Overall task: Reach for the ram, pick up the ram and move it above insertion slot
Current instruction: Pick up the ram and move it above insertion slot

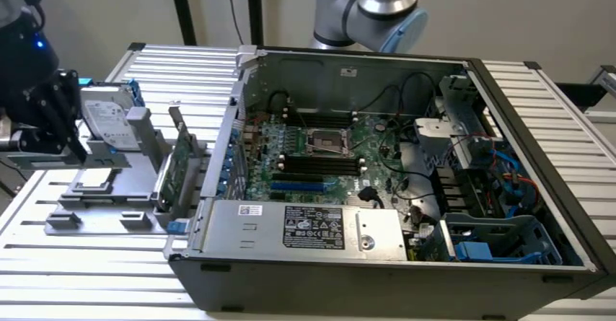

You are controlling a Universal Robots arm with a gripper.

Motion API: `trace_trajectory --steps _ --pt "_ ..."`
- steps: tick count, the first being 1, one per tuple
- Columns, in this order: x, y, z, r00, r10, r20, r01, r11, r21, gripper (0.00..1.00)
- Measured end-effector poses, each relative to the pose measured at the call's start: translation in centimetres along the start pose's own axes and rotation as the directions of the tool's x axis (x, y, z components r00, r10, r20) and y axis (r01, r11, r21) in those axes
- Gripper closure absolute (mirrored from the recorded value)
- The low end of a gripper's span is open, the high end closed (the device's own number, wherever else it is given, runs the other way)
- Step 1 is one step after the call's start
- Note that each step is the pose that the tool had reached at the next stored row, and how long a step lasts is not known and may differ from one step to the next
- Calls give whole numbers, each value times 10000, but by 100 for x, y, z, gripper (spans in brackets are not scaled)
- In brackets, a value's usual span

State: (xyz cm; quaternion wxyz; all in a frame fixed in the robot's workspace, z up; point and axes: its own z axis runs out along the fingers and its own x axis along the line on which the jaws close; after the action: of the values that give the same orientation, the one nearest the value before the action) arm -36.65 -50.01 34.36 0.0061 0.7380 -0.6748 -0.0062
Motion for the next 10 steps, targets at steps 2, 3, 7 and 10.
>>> trace_trajectory --steps 2,3,7,10 --pt "5 -52 -92 10000 -14 0 14 10000 -5 87" --pt "7 -78 -137 10000 -19 0 19 10000 -6 87" --pt "16 -189 -320 10000 -34 0 34 10000 -17 87" --pt "19 -278 -459 10000 -38 0 38 10000 -19 87"
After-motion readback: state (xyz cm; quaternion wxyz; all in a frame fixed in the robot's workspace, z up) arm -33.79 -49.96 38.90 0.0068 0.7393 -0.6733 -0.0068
